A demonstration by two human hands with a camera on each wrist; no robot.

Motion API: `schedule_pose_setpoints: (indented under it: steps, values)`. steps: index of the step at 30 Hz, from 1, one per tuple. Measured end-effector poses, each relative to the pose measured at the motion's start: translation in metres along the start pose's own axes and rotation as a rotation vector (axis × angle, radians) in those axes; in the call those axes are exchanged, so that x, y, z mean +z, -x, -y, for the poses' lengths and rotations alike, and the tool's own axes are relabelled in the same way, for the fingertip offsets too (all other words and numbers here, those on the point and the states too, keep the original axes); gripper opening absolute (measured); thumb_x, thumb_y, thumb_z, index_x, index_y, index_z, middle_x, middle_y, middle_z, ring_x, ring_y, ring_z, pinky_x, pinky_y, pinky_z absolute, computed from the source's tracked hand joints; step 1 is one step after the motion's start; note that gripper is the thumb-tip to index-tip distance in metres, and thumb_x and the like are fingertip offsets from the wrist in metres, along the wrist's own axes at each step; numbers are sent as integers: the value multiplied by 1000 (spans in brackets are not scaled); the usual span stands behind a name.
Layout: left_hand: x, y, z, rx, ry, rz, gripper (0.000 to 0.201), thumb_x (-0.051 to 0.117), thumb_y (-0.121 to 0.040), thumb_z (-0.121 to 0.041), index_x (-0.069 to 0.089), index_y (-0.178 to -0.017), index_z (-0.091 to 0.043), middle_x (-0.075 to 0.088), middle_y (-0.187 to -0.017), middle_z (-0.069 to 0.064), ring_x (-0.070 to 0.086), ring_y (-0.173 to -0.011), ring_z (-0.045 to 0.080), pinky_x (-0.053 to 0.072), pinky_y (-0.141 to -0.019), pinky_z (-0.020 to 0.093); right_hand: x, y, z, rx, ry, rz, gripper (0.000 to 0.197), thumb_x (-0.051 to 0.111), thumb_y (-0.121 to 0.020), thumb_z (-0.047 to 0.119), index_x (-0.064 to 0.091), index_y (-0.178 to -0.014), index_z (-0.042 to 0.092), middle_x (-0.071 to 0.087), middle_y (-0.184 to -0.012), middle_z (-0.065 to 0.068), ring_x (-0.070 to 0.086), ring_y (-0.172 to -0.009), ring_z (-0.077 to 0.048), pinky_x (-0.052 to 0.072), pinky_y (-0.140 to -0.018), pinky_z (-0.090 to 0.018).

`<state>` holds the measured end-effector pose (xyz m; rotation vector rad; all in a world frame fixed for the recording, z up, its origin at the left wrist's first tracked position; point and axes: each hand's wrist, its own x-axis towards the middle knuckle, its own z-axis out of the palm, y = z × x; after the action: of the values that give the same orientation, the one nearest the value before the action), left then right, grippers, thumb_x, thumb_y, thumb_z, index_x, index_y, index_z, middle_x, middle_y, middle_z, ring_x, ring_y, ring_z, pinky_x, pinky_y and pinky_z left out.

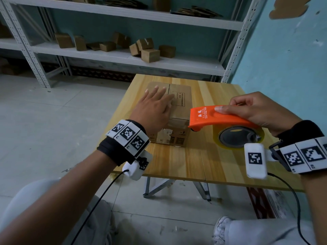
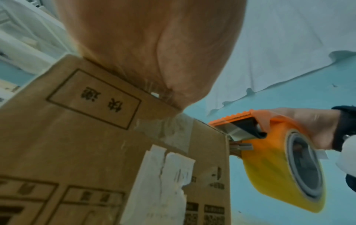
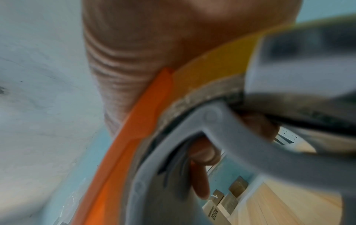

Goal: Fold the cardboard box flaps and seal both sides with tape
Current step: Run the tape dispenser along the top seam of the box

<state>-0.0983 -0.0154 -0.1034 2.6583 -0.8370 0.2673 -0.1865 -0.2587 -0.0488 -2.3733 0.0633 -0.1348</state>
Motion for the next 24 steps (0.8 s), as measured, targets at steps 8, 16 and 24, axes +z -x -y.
schedule_pose_setpoints:
  steps: [8, 16, 24]
  values:
    - [2, 0, 2, -8, -24, 79, 45, 20, -104, -32, 26, -148, -27, 18, -159, 0, 6, -148, 21, 4, -120, 42, 1, -1, -1, 1, -10, -11, 52, 71, -69, 58, 69, -78, 6, 68, -78, -14, 64, -63, -12, 49, -62, -24]
    - [-9, -1, -17, 84, 5, -87, 47, 41, -98, -13, 37, -145, -17, 28, -156, 6, 14, -147, 23, 11, -118, 38, 1, -1, -2, 12, 10, -15, 54, 69, -67, 60, 70, -80, 7, 68, -73, -6, 65, -65, -13, 49, -62, -23]
    - [6, -6, -39, 115, 98, 57, 42, 28, -104, -30, 38, -143, -18, 27, -156, 4, 15, -147, 19, 15, -117, 37, 0, 0, -4, -11, 16, -20, 47, 70, -73, 57, 70, -78, 10, 69, -78, -9, 65, -65, -12, 50, -64, -25]
